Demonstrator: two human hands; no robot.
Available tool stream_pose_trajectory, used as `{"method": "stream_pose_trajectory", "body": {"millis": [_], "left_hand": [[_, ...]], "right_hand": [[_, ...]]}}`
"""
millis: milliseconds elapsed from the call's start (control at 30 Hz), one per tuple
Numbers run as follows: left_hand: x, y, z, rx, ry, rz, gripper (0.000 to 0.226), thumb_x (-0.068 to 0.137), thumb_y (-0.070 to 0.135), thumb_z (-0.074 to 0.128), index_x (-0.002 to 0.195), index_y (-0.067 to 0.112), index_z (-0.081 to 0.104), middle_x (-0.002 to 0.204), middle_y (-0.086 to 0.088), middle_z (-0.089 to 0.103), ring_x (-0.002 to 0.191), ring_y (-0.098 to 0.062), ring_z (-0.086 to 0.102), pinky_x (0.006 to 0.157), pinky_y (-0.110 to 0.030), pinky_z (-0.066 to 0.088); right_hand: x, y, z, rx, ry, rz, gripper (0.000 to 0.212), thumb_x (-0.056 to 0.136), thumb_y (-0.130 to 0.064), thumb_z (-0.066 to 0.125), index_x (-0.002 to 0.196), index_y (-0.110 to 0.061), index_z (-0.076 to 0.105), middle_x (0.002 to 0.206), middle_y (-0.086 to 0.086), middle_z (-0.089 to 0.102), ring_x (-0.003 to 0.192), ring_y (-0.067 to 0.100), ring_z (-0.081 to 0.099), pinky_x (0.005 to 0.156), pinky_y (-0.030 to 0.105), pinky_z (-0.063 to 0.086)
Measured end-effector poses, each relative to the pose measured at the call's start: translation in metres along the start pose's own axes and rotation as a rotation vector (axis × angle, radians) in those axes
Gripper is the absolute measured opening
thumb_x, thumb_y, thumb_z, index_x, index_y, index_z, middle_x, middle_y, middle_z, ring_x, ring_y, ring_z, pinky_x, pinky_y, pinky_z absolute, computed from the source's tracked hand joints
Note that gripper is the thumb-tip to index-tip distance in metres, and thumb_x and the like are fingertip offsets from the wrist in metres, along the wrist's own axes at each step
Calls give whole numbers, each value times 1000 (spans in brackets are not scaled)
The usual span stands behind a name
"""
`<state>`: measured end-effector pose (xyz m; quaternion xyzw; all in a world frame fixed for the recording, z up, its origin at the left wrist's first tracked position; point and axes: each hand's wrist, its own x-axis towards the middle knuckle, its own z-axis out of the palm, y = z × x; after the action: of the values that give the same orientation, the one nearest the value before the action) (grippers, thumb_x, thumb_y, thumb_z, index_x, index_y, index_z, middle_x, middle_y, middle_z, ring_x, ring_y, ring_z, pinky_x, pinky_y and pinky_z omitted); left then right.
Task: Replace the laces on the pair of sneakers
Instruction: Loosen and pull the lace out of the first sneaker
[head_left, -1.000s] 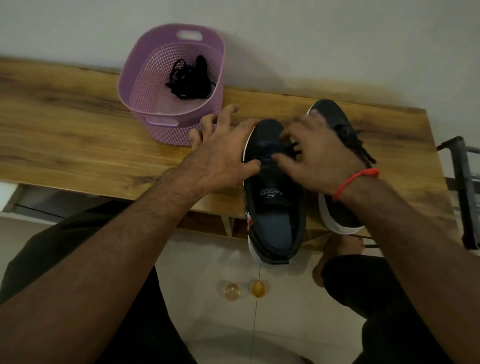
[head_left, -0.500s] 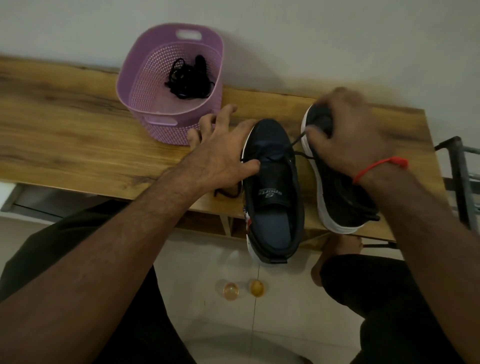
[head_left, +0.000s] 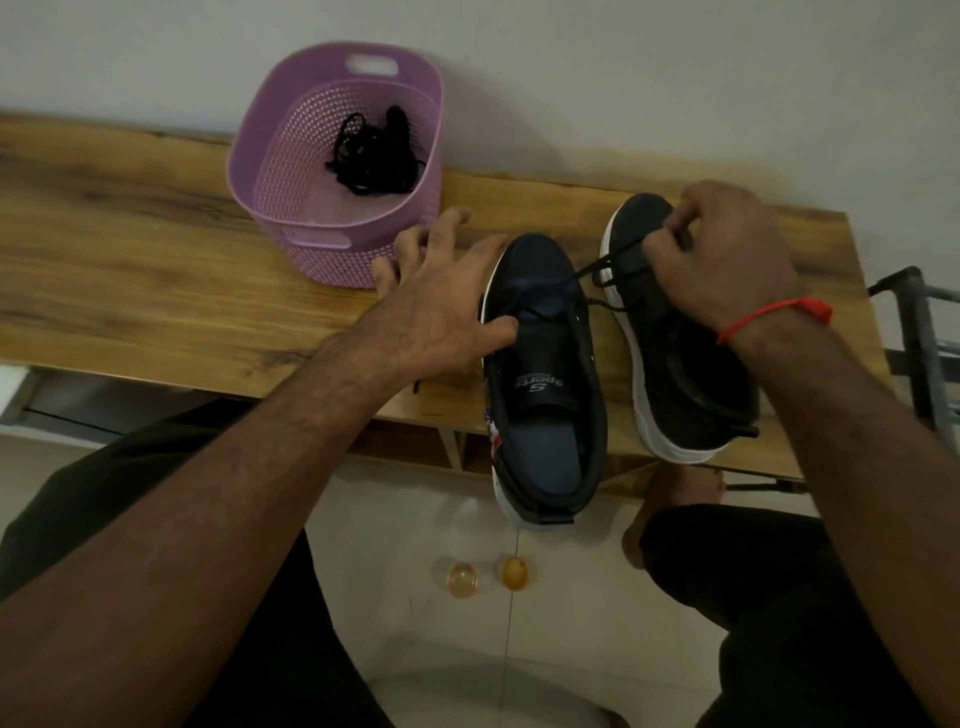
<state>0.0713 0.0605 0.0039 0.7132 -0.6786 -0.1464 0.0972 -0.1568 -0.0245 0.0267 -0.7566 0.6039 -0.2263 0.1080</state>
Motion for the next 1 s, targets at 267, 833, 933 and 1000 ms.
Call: {"method": "stream_pose_trajectory", "body": {"millis": [267,833,933,1000], "left_hand": [[0,2,0,-9,-5,0,84,79,53,71,151,45,29,163,2,10,141,-30,14,111,-48,18],[0,2,0,0,-14,-4,85,80,54,72,153,43,28,164,3,9,142,-31,13,111,-48,19],[-1,2,-2,-5,-16,-5,85,80,54,72,153,44,28,164,3,8,143,-30,12,112,-48,17],[-1,3,-3,-5,-17,-6,85,81,54,72,153,44,28,164,3,7,143,-29,11,112,-47,17]], "right_hand": [[-29,-40,35,-178,-320,-383,24,95,-32,56,104,-15,69,138,9,54,138,32,35,114,48,29],[-25,-33,30,-92,-291,-317,22,92,-37,59,99,-20,72,123,8,59,120,29,49,105,45,40],[-10,-20,16,25,-103,-157,18,92,-33,60,94,-21,74,108,4,59,106,22,54,90,31,43],[-4,-15,10,81,-3,-71,20,92,-32,61,94,-18,75,98,-2,56,92,11,52,77,19,37]]}}
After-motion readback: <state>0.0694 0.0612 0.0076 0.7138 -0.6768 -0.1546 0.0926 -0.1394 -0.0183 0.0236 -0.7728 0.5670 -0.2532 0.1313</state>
